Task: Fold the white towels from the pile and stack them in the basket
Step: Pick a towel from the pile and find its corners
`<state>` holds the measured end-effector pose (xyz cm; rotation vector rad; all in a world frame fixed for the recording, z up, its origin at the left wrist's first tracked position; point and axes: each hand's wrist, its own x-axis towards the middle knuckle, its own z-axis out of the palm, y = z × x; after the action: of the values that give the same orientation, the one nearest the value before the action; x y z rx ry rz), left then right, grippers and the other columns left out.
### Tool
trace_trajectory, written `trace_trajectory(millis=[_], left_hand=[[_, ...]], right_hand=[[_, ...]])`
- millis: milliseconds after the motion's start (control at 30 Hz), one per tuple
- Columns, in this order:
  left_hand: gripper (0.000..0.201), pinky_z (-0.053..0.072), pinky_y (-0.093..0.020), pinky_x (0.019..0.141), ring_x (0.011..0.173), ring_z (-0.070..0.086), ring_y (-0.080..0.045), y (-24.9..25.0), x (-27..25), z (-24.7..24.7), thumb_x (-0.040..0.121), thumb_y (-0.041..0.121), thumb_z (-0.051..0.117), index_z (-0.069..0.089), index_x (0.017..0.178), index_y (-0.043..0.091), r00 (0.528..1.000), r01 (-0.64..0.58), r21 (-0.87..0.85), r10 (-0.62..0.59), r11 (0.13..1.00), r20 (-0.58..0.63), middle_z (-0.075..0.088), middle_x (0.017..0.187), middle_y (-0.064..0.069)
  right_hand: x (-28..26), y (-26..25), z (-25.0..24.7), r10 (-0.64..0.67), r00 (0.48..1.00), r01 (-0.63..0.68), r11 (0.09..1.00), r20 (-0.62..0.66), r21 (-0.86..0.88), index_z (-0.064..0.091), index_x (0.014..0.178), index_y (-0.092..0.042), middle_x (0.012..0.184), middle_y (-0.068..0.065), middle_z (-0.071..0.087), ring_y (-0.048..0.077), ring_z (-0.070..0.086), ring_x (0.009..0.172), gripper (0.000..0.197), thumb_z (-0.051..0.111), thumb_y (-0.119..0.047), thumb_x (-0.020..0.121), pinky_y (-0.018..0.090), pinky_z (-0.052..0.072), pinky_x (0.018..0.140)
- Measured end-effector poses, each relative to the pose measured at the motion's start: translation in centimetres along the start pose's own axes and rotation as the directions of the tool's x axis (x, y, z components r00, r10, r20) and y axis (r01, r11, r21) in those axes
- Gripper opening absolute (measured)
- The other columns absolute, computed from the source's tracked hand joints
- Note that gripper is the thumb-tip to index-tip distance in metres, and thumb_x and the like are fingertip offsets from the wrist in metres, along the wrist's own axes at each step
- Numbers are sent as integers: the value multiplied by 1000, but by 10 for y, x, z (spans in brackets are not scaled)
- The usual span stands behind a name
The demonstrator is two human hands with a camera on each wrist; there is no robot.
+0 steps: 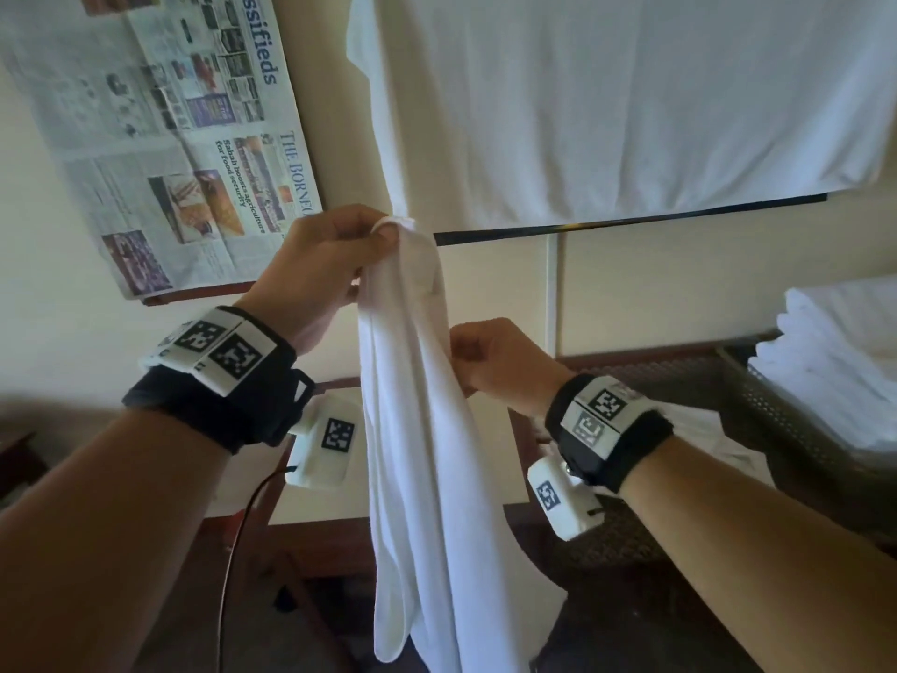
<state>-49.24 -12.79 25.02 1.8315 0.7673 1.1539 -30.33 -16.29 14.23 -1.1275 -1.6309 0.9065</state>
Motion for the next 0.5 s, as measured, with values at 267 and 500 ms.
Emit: trace_trajectory(millis=[267,500], left_hand=[[19,56,-46,86,107,69,-35,-8,15,-52,98,24,58,66,107,9,974,16,-134,-46,991,-220,69,114,-16],[24,61,-27,69,77,72,-12,-37,24,-80,93,43,68,68,98,20,959,52,102,-21,993,-284,74,86,5]], right_hand=[[-51,145,-18,351,930,-338,712,-105,-615,55,75,-9,78,6,60,24,56,76,12,58,-15,85,33,35,60],[-85,195,-81,474,736,-654,308,-484,-691,67,107,-16,117,10,62,33,62,104,20,54,-24,93,41,54,87]])
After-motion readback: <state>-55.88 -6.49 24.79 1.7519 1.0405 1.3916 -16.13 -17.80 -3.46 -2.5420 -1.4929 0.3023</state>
